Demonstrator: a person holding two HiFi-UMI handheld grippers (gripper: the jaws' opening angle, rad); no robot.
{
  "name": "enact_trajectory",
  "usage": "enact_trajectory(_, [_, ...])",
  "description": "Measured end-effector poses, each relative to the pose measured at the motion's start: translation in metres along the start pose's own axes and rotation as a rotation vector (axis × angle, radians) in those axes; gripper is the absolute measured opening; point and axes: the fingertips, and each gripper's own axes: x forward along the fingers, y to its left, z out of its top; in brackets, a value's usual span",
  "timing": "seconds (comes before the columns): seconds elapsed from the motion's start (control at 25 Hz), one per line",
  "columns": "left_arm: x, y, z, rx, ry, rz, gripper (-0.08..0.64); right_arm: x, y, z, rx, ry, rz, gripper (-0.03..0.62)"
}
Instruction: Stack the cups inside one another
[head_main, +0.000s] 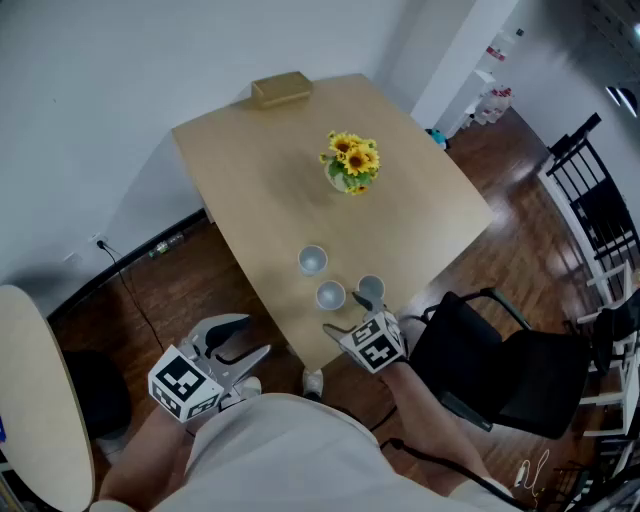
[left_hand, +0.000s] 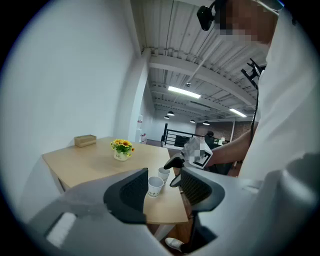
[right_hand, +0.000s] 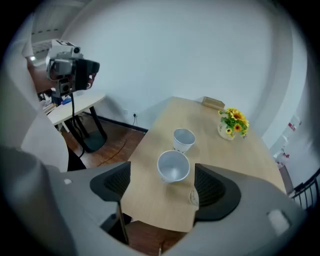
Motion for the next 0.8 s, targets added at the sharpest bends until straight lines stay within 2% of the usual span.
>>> enact_trajectory(0.32, [0.021,0.002,-0.001,-0.050,0.007,0.065,0.218,0.060,-0.029,-0.026,-0.166,0.180,0.084,0.402])
enact_trajectory(0.56, [0.021,0.005,-0.002,-0.066,0.019,0.113,0.218,0.075,-0.025,-0.025,-0.251,0.221,0.130,0.400])
enact_trajectory(0.64, [0.021,0.006,-0.003,-0.063,0.016,0.121,0.218,0.077,-0.025,-0.024,-0.261,0.222,0.139,0.368])
enact_trajectory(0.8, [0.019,0.008,0.001,-0.055,0.008,0.136,0.218,0.072,-0.028,-0.023,-0.269,0.214,0.138,0.360])
